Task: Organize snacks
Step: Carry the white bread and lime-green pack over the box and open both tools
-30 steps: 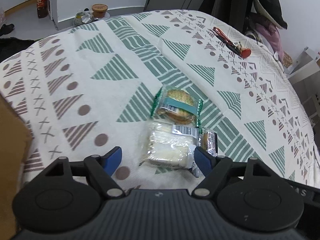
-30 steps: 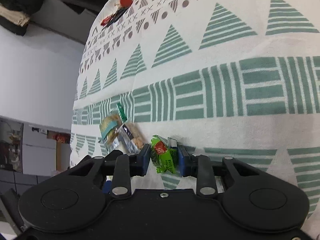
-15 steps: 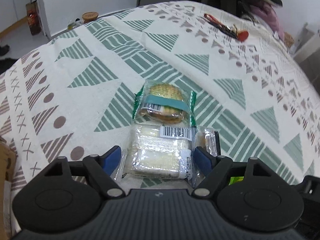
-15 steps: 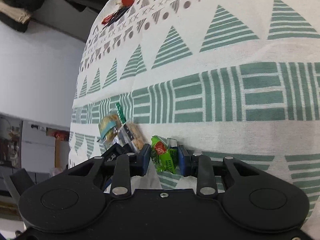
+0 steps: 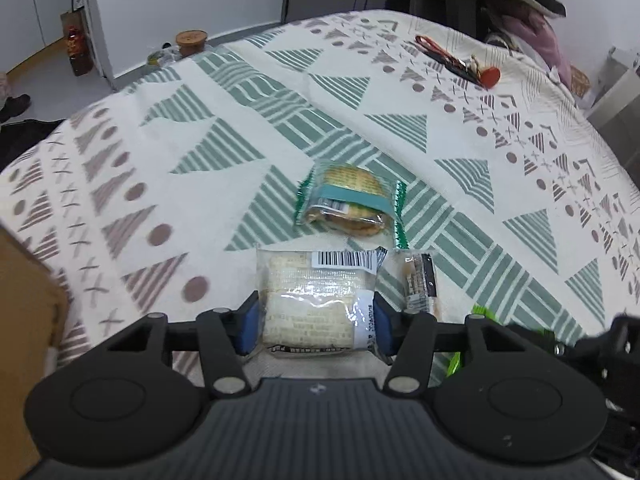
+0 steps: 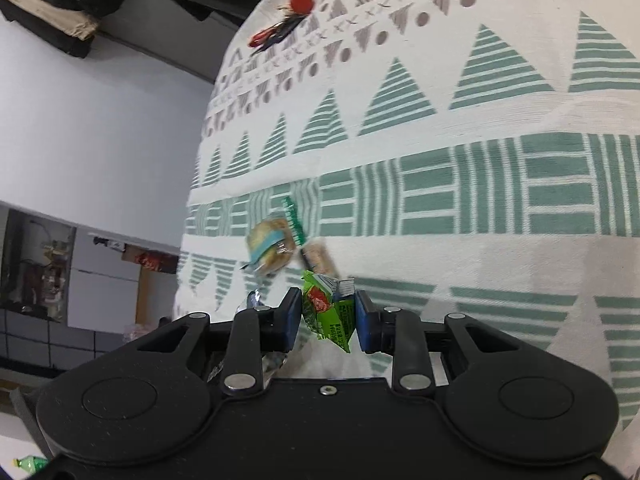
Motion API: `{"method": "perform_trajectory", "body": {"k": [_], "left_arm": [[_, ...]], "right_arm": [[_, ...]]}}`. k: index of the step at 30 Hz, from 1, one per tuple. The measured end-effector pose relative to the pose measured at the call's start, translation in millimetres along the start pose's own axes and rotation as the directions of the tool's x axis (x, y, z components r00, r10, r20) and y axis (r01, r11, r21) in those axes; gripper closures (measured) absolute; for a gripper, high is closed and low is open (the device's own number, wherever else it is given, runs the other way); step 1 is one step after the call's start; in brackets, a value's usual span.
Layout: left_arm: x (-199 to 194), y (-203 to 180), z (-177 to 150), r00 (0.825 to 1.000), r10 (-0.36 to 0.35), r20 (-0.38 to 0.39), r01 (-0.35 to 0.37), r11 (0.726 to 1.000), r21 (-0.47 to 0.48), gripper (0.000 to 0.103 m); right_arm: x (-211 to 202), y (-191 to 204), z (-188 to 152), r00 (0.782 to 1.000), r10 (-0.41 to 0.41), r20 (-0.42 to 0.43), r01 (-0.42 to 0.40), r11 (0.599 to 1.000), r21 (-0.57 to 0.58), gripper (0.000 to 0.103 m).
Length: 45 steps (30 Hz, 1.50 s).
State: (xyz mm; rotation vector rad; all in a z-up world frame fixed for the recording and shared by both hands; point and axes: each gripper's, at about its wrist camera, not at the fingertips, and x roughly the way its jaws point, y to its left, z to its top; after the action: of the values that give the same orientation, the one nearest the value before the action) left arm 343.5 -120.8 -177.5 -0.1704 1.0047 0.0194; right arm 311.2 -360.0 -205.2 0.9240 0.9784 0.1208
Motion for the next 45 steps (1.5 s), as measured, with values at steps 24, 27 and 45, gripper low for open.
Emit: {"method": "perform_trajectory", "body": {"k": [24, 27, 45], "left_arm": [[-142.6, 76.2, -11.5, 0.993, 0.045, 0.106, -0.025, 0.983, -0.181, 0.049], [-159.8, 86.9, -13.1, 0.992, 0.046, 0.12, -0.023, 0.982, -0.189, 0.049], [-234.5, 172.1, -22.6, 0.985, 0.082, 0.15, -0.041, 0.965, -0.259, 0.049]], "right_arm": [[-40.1, 58.4, -49.4, 0.982, 0.179, -0.056, -0.186, 0.967, -0.172, 0.075], [-42.8, 65.6, -57.7, 0.98, 0.183, -0.071, -0.194, 0.961, -0.197, 0.075], [-61.2, 131.5, -112.4, 0.965, 0.218, -0.146, -0.254, 0.915, -0.314, 0.075]]}}
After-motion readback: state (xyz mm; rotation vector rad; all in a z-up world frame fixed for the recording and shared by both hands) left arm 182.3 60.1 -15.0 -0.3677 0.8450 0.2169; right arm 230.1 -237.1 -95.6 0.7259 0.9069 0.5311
